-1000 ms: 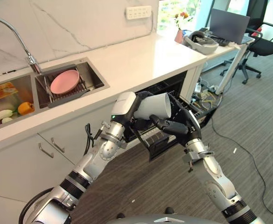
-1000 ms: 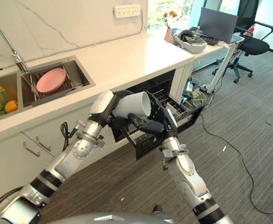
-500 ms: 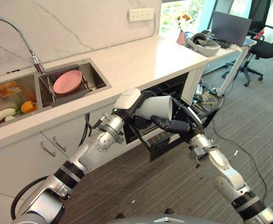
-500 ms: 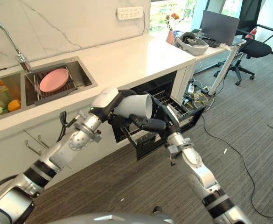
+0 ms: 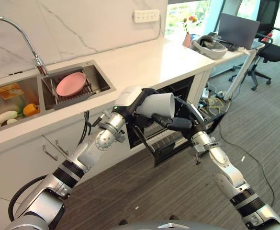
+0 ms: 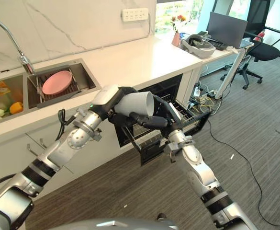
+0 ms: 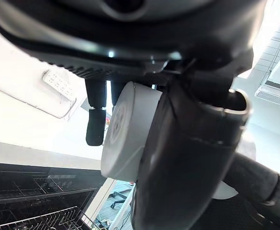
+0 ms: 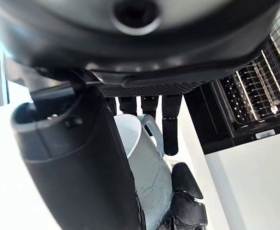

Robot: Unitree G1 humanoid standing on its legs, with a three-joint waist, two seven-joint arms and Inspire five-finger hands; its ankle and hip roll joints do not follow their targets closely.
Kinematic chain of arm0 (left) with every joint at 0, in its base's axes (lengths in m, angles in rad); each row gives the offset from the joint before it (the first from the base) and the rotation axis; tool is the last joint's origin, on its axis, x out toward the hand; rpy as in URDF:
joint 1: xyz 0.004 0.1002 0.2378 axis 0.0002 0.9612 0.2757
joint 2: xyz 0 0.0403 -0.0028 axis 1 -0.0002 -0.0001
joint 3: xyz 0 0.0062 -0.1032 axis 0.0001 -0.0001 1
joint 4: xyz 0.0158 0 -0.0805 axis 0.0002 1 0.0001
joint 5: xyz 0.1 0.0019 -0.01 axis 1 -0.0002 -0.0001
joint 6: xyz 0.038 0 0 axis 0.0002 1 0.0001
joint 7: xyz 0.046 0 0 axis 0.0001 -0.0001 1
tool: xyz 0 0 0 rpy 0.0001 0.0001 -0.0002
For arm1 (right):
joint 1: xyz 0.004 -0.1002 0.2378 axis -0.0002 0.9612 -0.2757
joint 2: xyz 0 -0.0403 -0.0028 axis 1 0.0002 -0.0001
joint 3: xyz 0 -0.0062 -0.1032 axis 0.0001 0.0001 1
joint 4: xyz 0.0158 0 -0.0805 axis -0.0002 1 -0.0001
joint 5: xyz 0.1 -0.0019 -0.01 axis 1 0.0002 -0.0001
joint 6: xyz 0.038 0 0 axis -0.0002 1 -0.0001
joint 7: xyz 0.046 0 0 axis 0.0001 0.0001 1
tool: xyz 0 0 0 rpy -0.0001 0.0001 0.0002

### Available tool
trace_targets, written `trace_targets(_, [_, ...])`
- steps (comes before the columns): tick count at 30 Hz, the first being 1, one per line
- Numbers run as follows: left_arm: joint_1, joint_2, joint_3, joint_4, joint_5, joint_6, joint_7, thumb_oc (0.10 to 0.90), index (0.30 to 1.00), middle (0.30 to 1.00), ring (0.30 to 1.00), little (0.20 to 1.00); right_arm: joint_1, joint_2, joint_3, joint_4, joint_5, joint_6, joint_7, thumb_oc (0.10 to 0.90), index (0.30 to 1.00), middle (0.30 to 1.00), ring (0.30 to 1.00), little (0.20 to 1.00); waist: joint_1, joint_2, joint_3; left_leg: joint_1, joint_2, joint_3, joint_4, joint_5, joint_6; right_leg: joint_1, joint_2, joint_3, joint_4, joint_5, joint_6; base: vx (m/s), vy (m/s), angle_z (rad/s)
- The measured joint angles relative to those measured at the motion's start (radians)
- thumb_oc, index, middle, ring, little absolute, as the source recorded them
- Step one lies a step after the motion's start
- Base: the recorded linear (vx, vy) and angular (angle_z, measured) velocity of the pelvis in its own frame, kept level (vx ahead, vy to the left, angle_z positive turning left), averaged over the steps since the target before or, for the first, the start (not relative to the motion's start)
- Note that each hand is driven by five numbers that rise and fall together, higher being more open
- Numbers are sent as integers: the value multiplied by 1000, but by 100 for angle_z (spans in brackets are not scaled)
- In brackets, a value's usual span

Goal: Place the dishes in the dishwasher.

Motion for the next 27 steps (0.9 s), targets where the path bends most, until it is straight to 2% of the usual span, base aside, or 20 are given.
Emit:
trace_targets(6, [19,-4,0,0,0,-1,0,400,300,300,300,300,27,28,-1,0,0,-3,-12,400,300,300,300,300,1,12,-8,-1,0,-2,0,0,0,0,0,-2,0,0,0,0,0,0])
trace_targets(7, [26,-7,0,0,0,-3,0,800,900,900,900,900,32,28,-1,0,0,-3,-12,400,300,300,300,300,2,13,-9,-1,0,-2,0,0,0,0,0,-2,0,0,0,0,0,0])
trace_targets(16, [144,-68,55,-4,-13,-37,14,800,900,900,900,900,67,33,3,0,-27,-3,-15,400,300,300,300,300,7,15,-10,-3,2,2,0,-2,1,-2,1,-2,0,-2,-2,0,0,0])
trace_targets(27, [216,-88,89,-40,-33,-46,39,800,900,900,900,900,75,67,4,0,-26,-3,-24,400,300,300,300,300,12,15,-10,1,3,6,0,-6,0,-2,3,-1,0,-8,2,0,0,0])
